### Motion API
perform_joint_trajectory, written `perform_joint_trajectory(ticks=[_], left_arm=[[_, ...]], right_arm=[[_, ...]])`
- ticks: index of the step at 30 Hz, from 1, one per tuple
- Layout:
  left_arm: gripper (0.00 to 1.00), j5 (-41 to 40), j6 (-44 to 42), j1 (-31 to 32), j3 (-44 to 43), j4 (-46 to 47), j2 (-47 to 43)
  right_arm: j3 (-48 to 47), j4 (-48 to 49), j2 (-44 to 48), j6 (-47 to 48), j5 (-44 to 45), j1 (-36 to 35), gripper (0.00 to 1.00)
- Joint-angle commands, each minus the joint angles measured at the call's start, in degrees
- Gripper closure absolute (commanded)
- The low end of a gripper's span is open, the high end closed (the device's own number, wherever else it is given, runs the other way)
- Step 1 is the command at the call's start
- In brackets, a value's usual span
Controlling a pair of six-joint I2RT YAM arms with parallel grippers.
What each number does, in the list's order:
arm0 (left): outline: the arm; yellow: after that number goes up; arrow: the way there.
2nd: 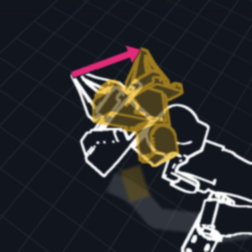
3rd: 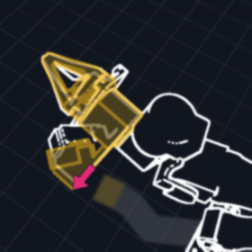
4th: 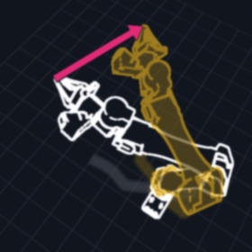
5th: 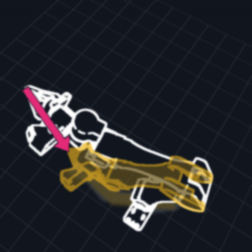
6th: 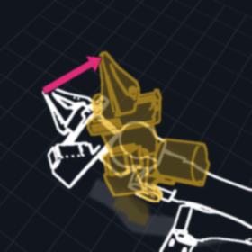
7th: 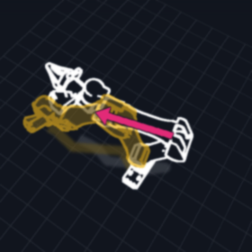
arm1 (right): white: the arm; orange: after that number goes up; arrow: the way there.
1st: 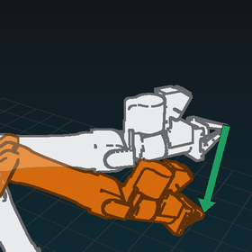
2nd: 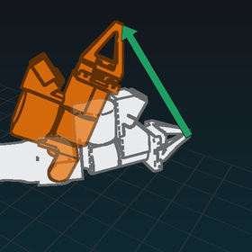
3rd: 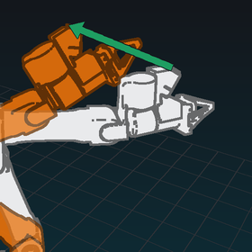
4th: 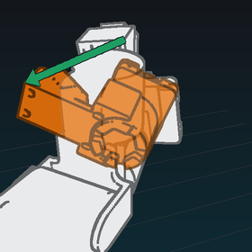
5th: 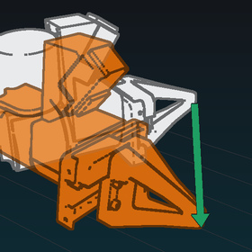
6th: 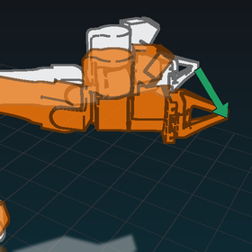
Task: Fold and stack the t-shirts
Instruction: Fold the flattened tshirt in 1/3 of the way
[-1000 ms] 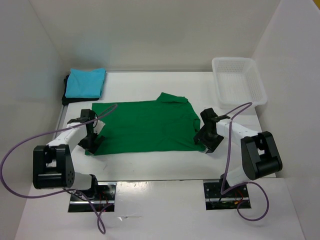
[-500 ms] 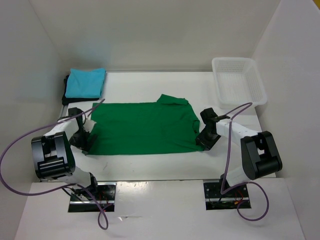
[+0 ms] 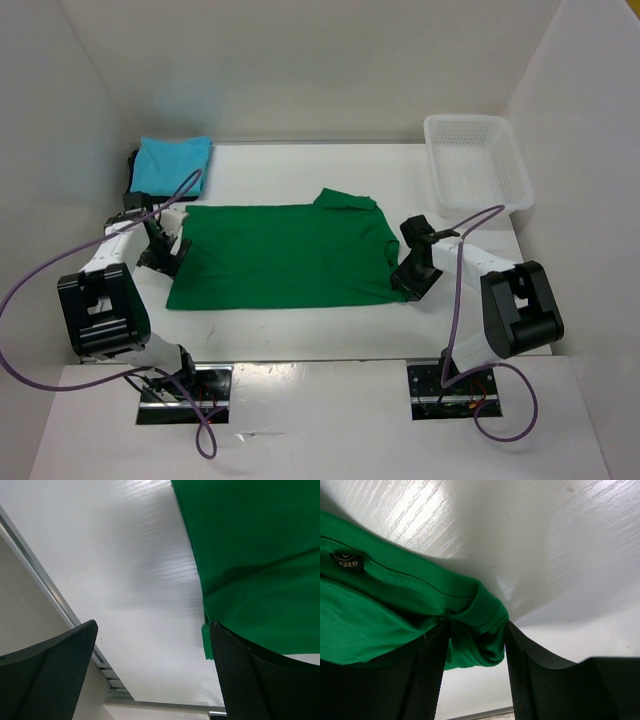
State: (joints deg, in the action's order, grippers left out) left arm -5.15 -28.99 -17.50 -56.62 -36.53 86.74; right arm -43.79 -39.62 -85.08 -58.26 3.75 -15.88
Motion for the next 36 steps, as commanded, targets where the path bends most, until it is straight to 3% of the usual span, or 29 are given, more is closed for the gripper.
perform_joint_trajectory(ticks=[1,14,17,24,28,36], left_arm=[[0.01,2.34,-1.07,-0.26,-0.68,-2.4,0.89],[0.01,5.49,2.36,-0.26,-8.41,-8.36,-0.61],[0.01,6.82,1.14,1.93,-6.15,-8.99,0.0],[0.01,-2.22,1.66,4.22,1.59,-0.57,5.36],[0.01,-6.54,3.23,2.38,-0.85,3.83,9.32],[0.01,-2.51,5.97,2.38,-3.4,3.84,10.47]], right_arm=[[1.16,-0.11,-2.72,-0.36,3.9,0.06,0.46],[0.64,-0.11,-3.25,-0.36,3.9,0.06,0.45],[0.64,-0.11,-3.25,-0.36,3.9,0.06,0.45],[0.64,-0.11,-3.25,-0.36,4.43,0.06,0.45],[0.64,-0.11,-3.25,-0.36,4.43,0.06,0.45],[0.64,-0.64,-3.25,-0.89,4.43,0.06,0.45]])
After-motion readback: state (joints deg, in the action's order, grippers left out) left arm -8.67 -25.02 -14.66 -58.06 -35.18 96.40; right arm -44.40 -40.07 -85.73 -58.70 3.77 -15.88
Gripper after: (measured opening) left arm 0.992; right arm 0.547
